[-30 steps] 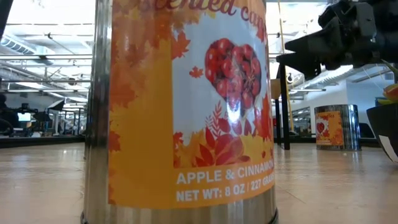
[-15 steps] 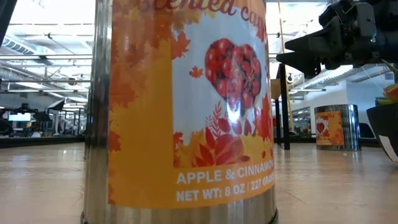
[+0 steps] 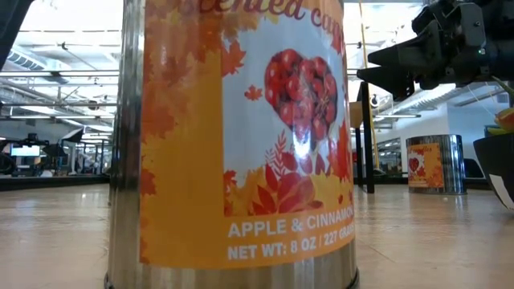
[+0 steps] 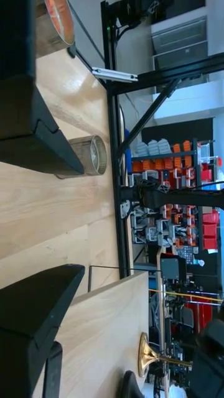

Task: Pick & Place candle stick holders
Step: Put the black candle holder on the shelf, then put the brown scented candle on the shelf

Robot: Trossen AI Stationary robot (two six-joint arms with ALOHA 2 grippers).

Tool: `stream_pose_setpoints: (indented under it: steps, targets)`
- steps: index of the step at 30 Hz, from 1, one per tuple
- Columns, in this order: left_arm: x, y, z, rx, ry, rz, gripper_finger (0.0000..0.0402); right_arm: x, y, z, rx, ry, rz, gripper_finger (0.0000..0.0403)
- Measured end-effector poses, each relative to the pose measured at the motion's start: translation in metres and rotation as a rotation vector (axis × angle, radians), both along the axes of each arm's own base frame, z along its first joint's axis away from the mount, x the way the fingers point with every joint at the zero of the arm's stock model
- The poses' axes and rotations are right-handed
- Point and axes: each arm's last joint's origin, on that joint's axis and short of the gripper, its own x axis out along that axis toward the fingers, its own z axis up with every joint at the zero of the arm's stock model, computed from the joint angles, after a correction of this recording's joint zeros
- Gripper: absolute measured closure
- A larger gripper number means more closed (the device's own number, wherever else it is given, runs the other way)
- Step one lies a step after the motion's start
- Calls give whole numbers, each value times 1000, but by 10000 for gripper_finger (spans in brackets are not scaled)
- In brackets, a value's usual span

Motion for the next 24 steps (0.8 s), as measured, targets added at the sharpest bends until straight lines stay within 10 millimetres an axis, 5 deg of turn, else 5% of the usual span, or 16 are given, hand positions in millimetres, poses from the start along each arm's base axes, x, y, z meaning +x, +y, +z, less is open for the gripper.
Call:
stream_pose_setpoints:
  steps: [11,24]
  targets:
    - [-1,1,0,26,23,-15,375,0,0,0,0,-1,0,161]
    - [0,0,0,28,24,-19,296,0,0,0,0,-1,0,161]
